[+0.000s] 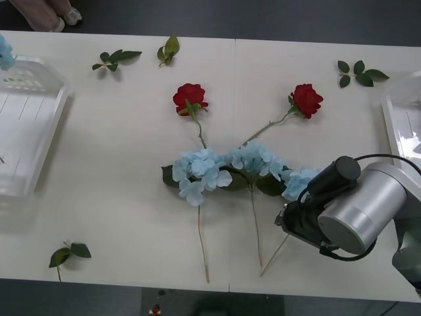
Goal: Put the red flowers into the right box and the blue flowers into the left box
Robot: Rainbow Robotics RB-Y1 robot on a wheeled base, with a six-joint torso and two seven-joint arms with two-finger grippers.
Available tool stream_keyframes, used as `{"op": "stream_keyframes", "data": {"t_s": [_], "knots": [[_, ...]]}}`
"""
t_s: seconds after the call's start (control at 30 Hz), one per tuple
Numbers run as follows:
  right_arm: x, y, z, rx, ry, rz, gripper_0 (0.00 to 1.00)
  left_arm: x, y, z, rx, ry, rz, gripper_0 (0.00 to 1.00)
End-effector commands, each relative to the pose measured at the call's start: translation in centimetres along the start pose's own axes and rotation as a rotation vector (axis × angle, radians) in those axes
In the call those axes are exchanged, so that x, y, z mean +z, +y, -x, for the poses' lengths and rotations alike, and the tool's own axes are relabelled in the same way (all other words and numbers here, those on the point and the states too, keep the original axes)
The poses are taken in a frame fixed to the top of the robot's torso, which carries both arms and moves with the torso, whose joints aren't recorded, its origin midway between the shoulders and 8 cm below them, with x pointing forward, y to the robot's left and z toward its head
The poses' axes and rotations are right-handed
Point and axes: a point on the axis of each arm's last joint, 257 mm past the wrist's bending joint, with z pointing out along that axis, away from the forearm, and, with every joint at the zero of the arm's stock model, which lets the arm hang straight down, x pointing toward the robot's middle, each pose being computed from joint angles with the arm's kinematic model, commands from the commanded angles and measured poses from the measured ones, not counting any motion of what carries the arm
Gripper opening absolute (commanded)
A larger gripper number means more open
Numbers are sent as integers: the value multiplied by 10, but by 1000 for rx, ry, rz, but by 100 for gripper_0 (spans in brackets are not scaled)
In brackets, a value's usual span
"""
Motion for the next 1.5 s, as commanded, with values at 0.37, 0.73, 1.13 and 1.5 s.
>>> {"op": "stream_keyframes", "data": {"t_s": [0.37,0.73,1.13,1.5], "knots": [[8,18,10,16,-19,15,100,25,89,23,35,-53,106,1],[19,20,0,-30,-4,16,100,30,103,14,-3,-35,124,73],[33,19,-5,-67,-7,11,100,17,76,39,-139,-92,-26,100],[37,19,-5,-66,-5,11,100,-18,20,52,-292,-40,-238,100]]}}
